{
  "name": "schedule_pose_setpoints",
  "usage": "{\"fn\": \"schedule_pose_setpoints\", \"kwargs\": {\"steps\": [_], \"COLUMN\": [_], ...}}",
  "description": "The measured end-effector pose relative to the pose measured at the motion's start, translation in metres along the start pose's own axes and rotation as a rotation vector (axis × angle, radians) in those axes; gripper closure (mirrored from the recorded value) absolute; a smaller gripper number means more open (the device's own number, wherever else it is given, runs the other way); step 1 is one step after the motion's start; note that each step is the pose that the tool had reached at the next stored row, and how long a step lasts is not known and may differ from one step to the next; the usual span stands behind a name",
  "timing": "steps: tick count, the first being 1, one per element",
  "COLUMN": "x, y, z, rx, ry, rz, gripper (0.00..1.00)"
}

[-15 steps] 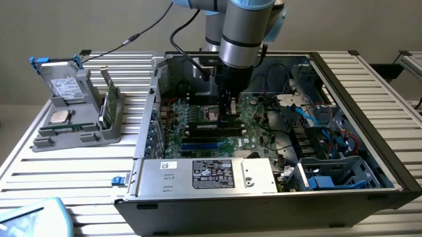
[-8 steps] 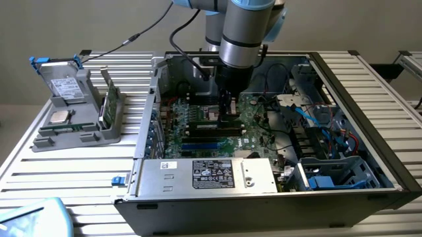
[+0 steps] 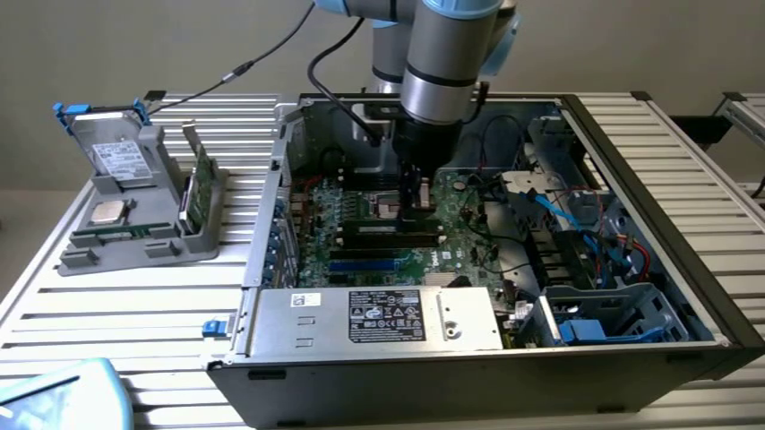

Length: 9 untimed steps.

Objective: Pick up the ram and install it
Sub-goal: 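Insert the ram into the slot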

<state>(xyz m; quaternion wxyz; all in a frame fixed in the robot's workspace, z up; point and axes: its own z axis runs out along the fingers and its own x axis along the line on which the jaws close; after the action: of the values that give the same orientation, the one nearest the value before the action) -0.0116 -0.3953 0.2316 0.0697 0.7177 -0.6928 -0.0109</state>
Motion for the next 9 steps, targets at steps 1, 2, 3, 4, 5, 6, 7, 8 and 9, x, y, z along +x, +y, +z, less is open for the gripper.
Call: {"fn": "schedule_pose_setpoints", "kwargs": {"steps": [1, 2, 3, 4, 5, 6, 7, 8, 9], "x": [0.0003, 0.0006, 0.0007, 0.0011, 0.0012, 0.0014, 0.0015, 0.0015, 0.0015], "y": [-0.0004, -0.0007, -0.0007, -0.0007, -0.0008, -0.0008, -0.0008, -0.0009, -0.0009], "z": [0.0, 0.0001, 0.0002, 0.0003, 0.0006, 0.0009, 0.0012, 0.0016, 0.0018], "rx": [0.0, 0.0, -0.0001, -0.0003, -0.0003, -0.0004, -0.0005, -0.0006, -0.0007], "ry": [0.0, -0.0002, -0.0004, -0.0003, -0.0006, -0.0007, -0.0007, -0.0008, -0.0007], "rz": [0.0, 0.0, 0.002, 0.003, 0.004, 0.005, 0.006, 0.007, 0.007], "gripper": [0.86, 0.86, 0.86, 0.86, 0.86, 0.86, 0.86, 0.86, 0.86]}}
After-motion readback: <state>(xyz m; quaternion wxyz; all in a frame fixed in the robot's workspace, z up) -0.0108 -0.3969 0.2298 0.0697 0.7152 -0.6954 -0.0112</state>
